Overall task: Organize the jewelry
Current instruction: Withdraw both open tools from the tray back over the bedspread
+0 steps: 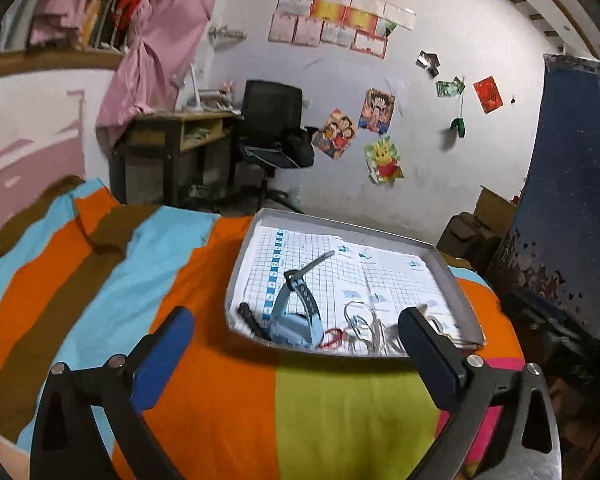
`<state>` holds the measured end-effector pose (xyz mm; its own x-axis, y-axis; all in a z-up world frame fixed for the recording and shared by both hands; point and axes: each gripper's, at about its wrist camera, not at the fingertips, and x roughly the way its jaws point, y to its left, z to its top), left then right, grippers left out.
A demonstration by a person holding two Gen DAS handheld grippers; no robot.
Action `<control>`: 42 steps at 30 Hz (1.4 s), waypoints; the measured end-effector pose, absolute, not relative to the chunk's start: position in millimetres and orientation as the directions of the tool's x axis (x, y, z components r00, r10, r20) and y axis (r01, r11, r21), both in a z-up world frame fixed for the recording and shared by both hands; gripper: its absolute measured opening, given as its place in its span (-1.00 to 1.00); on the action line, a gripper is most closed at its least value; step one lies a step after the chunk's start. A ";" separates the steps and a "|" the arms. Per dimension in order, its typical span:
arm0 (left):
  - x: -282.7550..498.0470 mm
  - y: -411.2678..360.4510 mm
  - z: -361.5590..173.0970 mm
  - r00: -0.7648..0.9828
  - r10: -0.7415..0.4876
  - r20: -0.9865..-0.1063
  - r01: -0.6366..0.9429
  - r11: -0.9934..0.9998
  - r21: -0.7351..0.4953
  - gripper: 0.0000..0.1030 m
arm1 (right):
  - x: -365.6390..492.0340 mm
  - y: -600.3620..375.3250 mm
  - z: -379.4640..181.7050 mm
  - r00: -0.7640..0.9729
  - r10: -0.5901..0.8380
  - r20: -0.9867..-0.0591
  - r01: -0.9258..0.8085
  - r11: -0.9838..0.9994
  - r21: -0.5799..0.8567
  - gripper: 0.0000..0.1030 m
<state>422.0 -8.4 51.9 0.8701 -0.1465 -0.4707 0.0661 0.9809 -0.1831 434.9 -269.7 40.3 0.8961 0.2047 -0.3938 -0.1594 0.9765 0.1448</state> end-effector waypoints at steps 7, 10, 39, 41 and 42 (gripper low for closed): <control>344.0 -1.7 57.8 0.900 -0.102 -0.423 0.032 0.985 -0.169 0.99 | 344.0 -284.6 59.3 0.931 0.206 -0.303 -0.170 0.976 0.139 0.97; 310.8 1.4 59.1 0.917 -0.096 -0.388 0.036 0.987 -0.159 1.00 | 313.0 -287.8 60.6 0.936 0.205 -0.287 -0.170 0.975 0.142 0.97; 197.5 8.4 3.2 0.933 -0.088 -0.350 0.050 0.992 -0.117 1.00 | 186.7 -295.2 -7.3 0.968 0.112 -0.225 -0.081 0.987 0.142 0.97; 196.8 7.4 -1.3 0.931 -0.090 -0.353 0.051 0.992 -0.117 1.00 | 185.7 -293.7 -7.4 0.968 0.109 -0.225 -0.080 0.988 0.135 0.97; 196.8 7.6 -2.9 0.931 -0.092 -0.354 0.053 0.992 -0.117 1.00 | 186.8 -293.1 -8.3 0.967 0.103 -0.231 -0.075 0.989 0.129 0.97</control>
